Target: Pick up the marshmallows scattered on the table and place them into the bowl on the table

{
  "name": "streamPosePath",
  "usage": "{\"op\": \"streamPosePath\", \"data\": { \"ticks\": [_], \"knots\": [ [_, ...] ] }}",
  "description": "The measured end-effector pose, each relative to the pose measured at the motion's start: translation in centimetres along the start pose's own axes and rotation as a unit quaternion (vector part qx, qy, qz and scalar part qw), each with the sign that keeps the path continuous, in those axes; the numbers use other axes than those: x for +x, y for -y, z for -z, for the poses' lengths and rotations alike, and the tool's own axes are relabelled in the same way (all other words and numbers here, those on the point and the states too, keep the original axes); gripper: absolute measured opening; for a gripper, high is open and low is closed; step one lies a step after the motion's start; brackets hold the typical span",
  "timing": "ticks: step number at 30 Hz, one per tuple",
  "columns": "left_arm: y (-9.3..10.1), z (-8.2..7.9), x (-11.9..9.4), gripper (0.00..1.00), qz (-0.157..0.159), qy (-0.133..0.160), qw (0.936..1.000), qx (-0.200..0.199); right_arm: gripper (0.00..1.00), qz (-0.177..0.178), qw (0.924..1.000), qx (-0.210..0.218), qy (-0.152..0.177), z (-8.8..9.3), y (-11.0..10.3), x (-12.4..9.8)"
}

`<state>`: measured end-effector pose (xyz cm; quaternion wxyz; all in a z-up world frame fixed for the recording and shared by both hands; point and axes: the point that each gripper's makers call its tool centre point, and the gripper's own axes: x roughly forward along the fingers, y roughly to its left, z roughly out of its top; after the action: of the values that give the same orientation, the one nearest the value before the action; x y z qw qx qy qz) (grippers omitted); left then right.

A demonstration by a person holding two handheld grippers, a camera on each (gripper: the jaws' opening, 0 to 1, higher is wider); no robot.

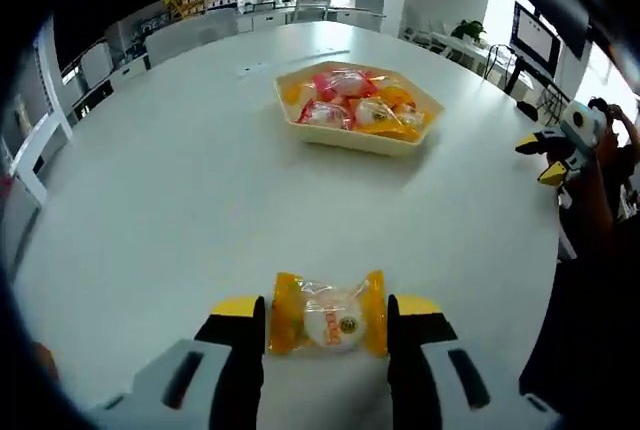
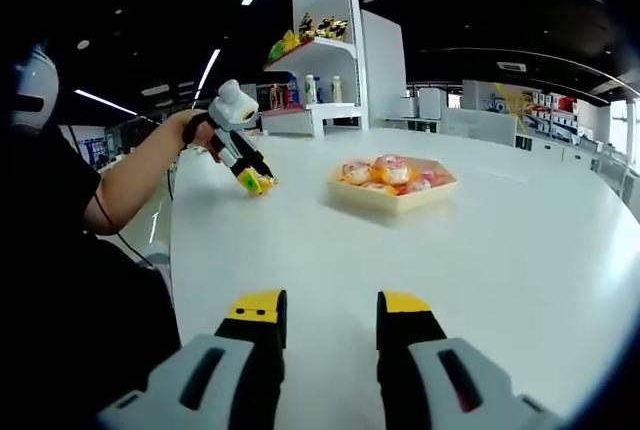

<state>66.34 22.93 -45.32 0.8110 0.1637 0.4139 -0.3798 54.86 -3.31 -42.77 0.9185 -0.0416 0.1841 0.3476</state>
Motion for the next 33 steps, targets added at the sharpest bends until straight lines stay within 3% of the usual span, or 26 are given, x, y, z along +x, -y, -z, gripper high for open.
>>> {"op": "streamPosePath", "data": {
  "ticks": [12,15,33],
  "knots": [
    [-0.5,-0.1,0.2,0.38,-0.005,0.001,0.9991,0.043,0.35,0.001,1.0000,0.000,-0.002,0.1,0.0,-0.1],
    [-0.8,-0.3,0.1,0.30,-0.007,0.001,0.9983,0.057,0.35,0.002,1.0000,0.000,-0.002,0.2,0.1,0.0],
    [-0.5,-0.1,-0.4,0.23,-0.018,0.003,0.9978,0.064,0.35,0.002,1.0000,0.001,-0.002,0.1,0.0,0.0]
  ]
}}
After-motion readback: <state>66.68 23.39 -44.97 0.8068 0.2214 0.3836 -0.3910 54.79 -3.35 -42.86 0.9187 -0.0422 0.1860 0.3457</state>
